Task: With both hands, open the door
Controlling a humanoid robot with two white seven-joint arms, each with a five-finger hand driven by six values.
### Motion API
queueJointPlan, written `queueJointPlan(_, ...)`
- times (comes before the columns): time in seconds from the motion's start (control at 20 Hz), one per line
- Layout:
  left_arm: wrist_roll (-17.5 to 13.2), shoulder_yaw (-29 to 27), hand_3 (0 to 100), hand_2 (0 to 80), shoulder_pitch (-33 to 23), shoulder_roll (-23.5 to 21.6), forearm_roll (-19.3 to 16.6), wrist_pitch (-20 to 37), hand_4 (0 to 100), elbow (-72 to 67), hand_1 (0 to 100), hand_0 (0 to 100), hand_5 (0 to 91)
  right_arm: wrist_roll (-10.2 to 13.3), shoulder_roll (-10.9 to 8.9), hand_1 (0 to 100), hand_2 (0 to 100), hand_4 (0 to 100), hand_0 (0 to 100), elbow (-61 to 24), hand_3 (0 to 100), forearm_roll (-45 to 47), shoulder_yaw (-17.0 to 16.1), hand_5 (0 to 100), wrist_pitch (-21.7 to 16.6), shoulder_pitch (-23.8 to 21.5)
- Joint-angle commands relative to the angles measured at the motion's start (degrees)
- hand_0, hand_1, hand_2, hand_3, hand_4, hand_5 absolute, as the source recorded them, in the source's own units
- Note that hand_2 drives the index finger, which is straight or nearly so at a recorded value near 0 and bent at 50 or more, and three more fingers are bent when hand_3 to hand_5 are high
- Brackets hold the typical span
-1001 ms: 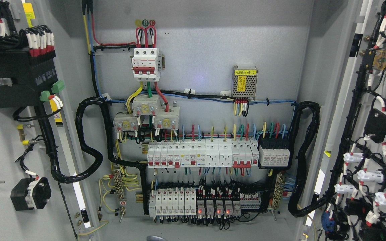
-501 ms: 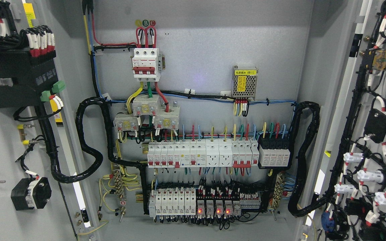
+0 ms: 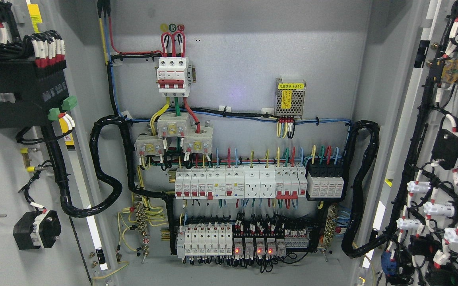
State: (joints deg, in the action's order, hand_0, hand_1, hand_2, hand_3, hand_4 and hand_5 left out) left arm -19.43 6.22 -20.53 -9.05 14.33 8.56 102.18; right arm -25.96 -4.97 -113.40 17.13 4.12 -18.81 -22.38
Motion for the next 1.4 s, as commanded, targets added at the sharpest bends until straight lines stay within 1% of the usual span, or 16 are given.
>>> queueJointPlan(0.0, 0.09, -1.21, 0, 0.0, 1.37, -4.31, -0.18, 0.22, 0, 13.83, 56, 12, 0.0, 0.82, -2.32, 50, 4, 0, 0, -6.31, 0, 0.18, -5.7, 0, -3.77, -2.67)
queueJointPlan(0.1, 0.0, -2.17, 0, 0.0, 1.28, -4.48, -0.18, 1.45, 0, 14.45, 56, 12, 0.0, 0.91, -2.94, 50, 4, 0, 0, -6.31, 0, 0.27, -5.7, 0, -5.88, -2.58)
queueJointPlan(0.15, -0.26, -3.05, 0, 0.0, 1.11, -4.66, -0.18, 3.02, 0, 14.63, 56, 12, 0.0, 0.91, -3.03, 50, 4, 0, 0, -6.31, 0, 0.35, -5.7, 0, -6.76, -2.58)
queueJointPlan(0.25, -2.27, -5.68, 0, 0.0, 0.58, -4.66, -0.18, 5.31, 0, 14.71, 56, 12, 0.0, 1.09, -3.12, 50, 4, 0, 0, -6.31, 0, 0.53, -5.79, 0, -6.94, -2.41)
queueJointPlan(0.35, -4.82, -9.28, 0, 0.0, -0.9, -4.49, -0.09, 6.46, 0, 14.71, 56, 12, 0.0, 2.31, -3.12, 50, 4, 0, 0, -6.31, 0, 1.14, -5.87, 0, -6.94, -1.97)
queueJointPlan(0.55, -5.01, -12.28, 0, 0.0, -4.68, -4.22, -0.09, 10.76, 0, 14.63, 56, 12, 0.0, 4.34, -3.12, 50, 4, 0, 0, -6.31, 0, 4.04, -5.87, 0, -7.03, -0.83)
queueJointPlan(0.7, -5.01, -14.73, 0, 0.0, -6.71, -3.26, 0.0, 14.63, 0, 14.54, 56, 12, 0.0, 4.6, -3.03, 50, 4, 0, 0, -6.31, 0, 5.1, -5.87, 0, -7.2, 0.31)
queueJointPlan(0.85, -5.09, -18.08, 0, 0.0, -6.71, 0.52, 0.35, 15.17, 0, 14.19, 56, 12, 0.0, 4.87, -3.03, 50, 4, 0, 0, -6.31, 0, 5.1, -5.87, 0, -7.47, 0.93)
queueJointPlan(1.0, -5.09, -18.52, 0, 0.0, -6.71, 0.88, 0.7, 15.17, 0, 14.1, 56, 12, 0.0, 6.53, -2.77, 50, 4, 0, 0, -6.31, 0, 5.1, -6.05, 0, -8.25, 0.93)
queueJointPlan(1.1, -5.09, -19.75, 0, 0.0, -6.54, 1.14, 2.45, 15.17, 0, 14.1, 56, 12, 0.0, 6.89, -2.86, 50, 4, 0, 0, -6.31, 0, 5.1, -7.89, 0, -9.14, 0.93)
queueJointPlan(1.2, -5.09, -21.24, 0, 0.0, -6.28, 1.4, 5.43, 15.17, 0, 14.19, 56, 12, 0.0, 6.89, -3.03, 50, 4, 0, 0, -6.31, 0, 5.28, -9.47, 0, -9.23, 0.93)
queueJointPlan(1.35, -5.09, -23.53, 0, 0.0, -6.27, 1.32, 9.3, 15.17, 0, 14.19, 56, 12, 0.0, 6.89, -3.12, 50, 4, 0, 0, -6.31, 0, 5.37, -9.04, 0, -9.23, 0.93)
